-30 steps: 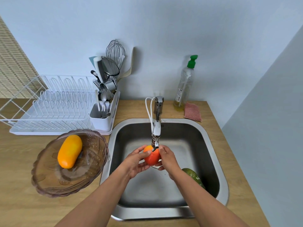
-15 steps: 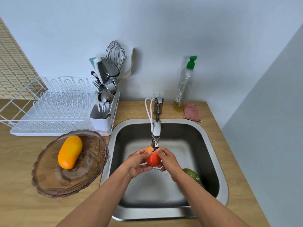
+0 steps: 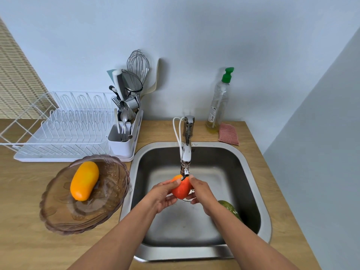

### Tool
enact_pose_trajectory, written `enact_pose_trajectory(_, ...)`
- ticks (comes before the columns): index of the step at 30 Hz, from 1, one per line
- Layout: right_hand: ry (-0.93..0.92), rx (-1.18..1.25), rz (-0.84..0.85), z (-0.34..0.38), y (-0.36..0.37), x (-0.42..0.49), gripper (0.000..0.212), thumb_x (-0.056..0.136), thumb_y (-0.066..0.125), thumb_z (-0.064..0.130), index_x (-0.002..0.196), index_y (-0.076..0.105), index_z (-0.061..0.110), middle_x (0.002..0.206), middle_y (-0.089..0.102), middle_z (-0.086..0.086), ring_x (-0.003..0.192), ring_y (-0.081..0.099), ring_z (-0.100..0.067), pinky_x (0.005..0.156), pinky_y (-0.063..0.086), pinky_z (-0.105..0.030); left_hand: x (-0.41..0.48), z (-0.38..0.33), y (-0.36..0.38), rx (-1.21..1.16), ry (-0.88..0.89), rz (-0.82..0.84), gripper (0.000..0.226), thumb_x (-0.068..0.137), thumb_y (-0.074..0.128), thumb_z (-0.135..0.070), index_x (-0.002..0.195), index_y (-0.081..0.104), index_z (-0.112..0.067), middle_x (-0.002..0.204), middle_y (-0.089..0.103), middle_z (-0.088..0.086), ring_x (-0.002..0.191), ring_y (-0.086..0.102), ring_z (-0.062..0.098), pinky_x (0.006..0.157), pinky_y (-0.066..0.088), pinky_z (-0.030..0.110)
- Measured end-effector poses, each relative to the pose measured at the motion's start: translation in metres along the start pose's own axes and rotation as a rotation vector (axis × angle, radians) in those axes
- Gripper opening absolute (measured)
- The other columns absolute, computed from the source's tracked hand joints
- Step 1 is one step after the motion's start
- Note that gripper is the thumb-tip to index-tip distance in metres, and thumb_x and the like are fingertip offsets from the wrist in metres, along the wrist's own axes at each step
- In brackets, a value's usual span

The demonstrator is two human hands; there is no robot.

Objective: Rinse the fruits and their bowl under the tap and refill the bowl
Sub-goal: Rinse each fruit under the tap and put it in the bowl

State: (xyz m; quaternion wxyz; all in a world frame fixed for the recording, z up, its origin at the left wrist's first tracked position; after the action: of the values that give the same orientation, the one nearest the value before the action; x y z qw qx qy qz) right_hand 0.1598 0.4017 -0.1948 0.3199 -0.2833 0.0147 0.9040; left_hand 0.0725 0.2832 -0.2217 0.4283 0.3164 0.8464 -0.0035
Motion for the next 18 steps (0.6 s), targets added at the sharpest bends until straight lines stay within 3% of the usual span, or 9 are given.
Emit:
enact_pose_trajectory(4,-0.021,0.023,-0.036,0.000,-0.008,0.003,0.037,0.095,0.055,0.047,0.106,0.071,0.015,0.091,0.071,-0.009,0.067,0.066,-0.021,0.051,0.048,-0.027,-0.004,-0.007,0.002,0.046,0.068,0.026,0.045,0.080,0.081,-0.022,0.121,0.063,-0.017,0.117,0.069,0.016,0.092,0.067,0.028,0.069,0.054,0.030)
enact_pose_trajectory(7,-0.004,0.075,-0.027,-0.001,-0.010,0.006,0.037,0.099,0.051,0.043,0.112,0.069,0.013,0.096,0.069,-0.011,0.066,0.068,-0.024,0.048,0.049,-0.025,-0.005,-0.010,0.004,-0.022,0.078,0.074,0.031,0.086,0.075,-0.014,0.115,0.066,-0.018,0.105,0.070,0.012,0.087,0.066,0.024,0.071,0.055,0.030)
enact_pose_trajectory(12,-0.033,0.107,-0.037,0.002,-0.013,0.003,0.027,0.104,0.042,0.034,0.116,0.060,0.018,0.100,0.067,-0.012,0.066,0.073,-0.026,0.046,0.048,-0.025,-0.002,-0.012,0.002,-0.066,0.097,0.062,0.028,0.094,0.065,-0.010,0.121,0.067,-0.017,0.094,0.070,0.010,0.079,0.064,0.020,0.059,0.058,0.026)
enact_pose_trajectory(18,-0.120,0.099,0.045,0.011,-0.002,-0.005,0.025,0.090,0.070,0.032,0.114,0.069,0.027,0.096,0.072,-0.007,0.070,0.064,-0.021,0.054,0.051,-0.025,0.003,-0.010,-0.002,-0.114,0.080,0.019,0.032,0.098,0.059,-0.012,0.130,0.063,-0.014,0.108,0.066,0.019,0.087,0.067,0.026,0.057,0.061,0.028)
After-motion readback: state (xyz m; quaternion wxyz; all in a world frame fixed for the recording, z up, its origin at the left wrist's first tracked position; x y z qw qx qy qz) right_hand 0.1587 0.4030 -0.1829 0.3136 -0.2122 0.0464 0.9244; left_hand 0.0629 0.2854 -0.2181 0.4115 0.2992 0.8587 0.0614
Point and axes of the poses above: each hand's wrist, its own x-axis towards the middle knuckle, its own y-axis out of the palm, z = x × y, the point moved 10 cm from there along x, towards the middle knuckle
